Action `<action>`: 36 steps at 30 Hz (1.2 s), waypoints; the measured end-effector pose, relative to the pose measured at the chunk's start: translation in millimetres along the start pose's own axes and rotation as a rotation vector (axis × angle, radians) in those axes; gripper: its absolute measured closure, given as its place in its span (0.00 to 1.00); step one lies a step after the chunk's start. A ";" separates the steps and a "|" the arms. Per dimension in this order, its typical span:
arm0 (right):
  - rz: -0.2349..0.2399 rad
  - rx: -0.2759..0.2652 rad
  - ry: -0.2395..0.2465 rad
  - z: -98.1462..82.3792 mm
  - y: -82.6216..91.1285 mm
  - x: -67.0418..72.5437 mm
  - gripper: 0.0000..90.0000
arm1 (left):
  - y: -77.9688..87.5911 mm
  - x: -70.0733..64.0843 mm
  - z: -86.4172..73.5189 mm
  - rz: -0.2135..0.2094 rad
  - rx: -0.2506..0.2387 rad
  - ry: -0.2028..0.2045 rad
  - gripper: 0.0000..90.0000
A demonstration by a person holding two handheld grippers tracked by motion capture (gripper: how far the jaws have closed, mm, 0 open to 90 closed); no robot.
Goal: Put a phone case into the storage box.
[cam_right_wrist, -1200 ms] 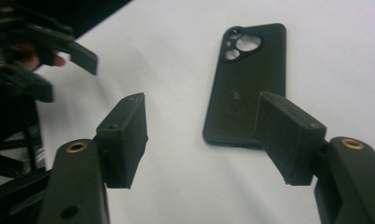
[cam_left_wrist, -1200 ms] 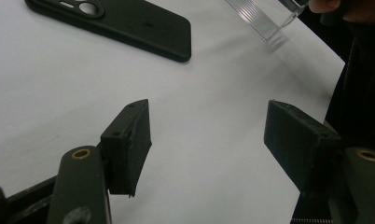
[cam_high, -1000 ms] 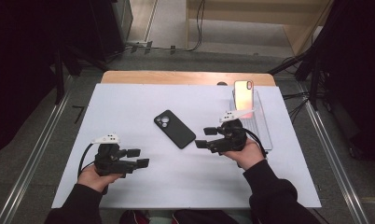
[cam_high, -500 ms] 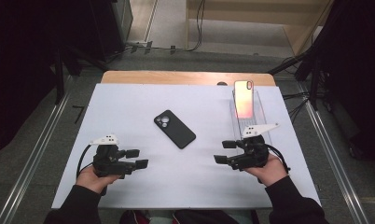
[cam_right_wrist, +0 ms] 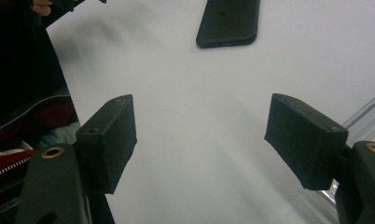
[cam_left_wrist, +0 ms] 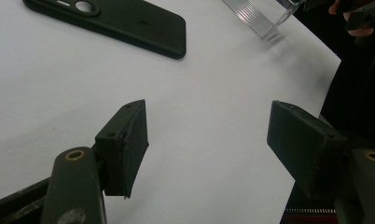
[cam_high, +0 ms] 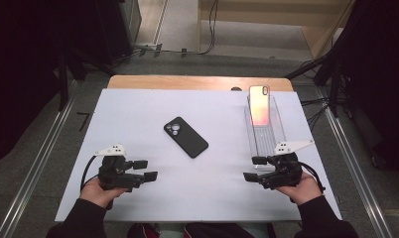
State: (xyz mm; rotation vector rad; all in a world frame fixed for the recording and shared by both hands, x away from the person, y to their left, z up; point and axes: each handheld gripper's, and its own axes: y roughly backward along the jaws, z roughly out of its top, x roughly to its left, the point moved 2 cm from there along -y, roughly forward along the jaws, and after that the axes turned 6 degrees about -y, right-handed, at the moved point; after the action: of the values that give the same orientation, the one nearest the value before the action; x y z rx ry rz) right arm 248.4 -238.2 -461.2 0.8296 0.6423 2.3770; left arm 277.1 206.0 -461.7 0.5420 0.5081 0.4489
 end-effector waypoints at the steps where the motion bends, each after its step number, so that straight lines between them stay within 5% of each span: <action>1: 0.002 0.000 0.002 0.0 -0.4 0.0 0.25 | -0.1 0.2 0.1 0.001 -0.003 0.003 0.32; 9: 0.010 -0.020 0.005 6.9 -4.8 8.2 0.24 | 0.6 1.2 1.8 0.002 -0.019 0.020 0.32; 17: -0.018 -0.037 -0.011 34.2 -20.6 16.9 0.24 | 0.2 1.4 1.4 0.010 -0.012 0.009 0.32; 31: -0.041 -0.025 -0.005 70.7 -61.2 24.6 0.09 | 1.3 3.6 0.9 0.016 -0.013 0.016 0.32; 33: -0.060 -0.039 0.012 75.1 -65.7 24.8 0.00 | 1.4 4.1 0.8 0.014 -0.013 0.016 0.32; 36: -0.072 -0.060 0.001 82.8 -71.1 23.3 0.00 | 1.0 4.1 0.9 0.015 -0.013 0.017 0.32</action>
State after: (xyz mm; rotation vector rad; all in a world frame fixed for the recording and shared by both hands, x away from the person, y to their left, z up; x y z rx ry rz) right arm 311.6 -150.0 -435.4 0.7666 0.5879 2.3209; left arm 280.6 208.6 -461.9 0.5300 0.5175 0.4708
